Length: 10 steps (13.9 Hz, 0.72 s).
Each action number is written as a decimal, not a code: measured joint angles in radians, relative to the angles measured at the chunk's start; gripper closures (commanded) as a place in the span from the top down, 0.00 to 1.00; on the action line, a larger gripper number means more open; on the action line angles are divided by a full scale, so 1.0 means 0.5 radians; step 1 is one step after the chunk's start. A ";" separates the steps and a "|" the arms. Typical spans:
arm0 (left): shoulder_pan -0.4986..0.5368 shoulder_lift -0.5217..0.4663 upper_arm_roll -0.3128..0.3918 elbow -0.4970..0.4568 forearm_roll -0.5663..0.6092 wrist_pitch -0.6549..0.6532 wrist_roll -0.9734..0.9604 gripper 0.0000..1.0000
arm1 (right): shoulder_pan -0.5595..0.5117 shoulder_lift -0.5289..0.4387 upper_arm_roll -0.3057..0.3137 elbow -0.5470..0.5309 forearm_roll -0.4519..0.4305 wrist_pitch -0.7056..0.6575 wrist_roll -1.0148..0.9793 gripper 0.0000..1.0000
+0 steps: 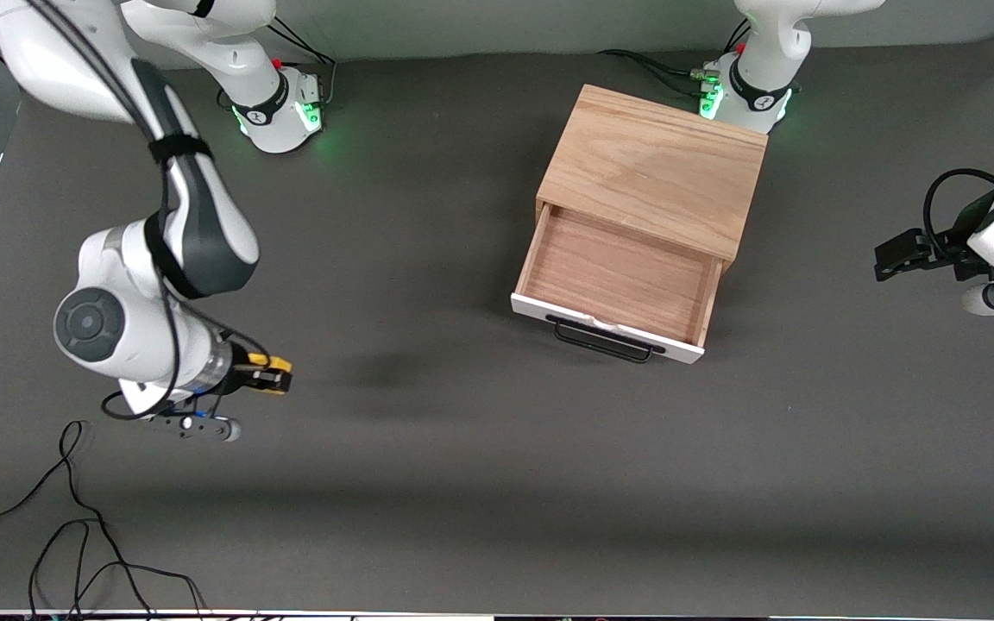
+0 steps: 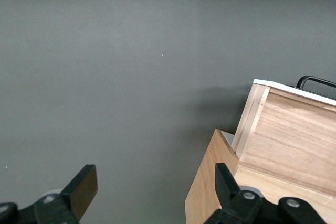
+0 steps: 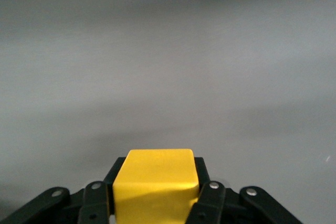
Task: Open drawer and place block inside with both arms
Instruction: 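Carry the yellow cube with the right gripper over the open drawer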
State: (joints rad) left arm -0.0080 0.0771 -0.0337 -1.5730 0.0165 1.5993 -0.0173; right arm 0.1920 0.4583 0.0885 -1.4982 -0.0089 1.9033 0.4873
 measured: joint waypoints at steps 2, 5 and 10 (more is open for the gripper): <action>-0.001 -0.001 -0.004 0.003 0.000 0.003 0.002 1.00 | 0.201 0.000 0.005 0.134 0.006 -0.062 0.316 0.28; -0.004 -0.001 -0.007 0.010 0.000 0.003 0.005 1.00 | 0.518 0.011 0.009 0.320 0.012 -0.112 0.754 0.28; -0.010 -0.002 -0.004 0.023 -0.001 0.001 0.006 1.00 | 0.919 0.216 0.021 0.672 0.039 -0.111 1.120 0.34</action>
State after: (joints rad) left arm -0.0129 0.0760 -0.0356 -1.5618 0.0162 1.5999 -0.0143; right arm 0.6518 0.5665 0.0992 -1.1620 0.0104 1.8477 1.0471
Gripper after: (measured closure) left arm 0.000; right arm 0.454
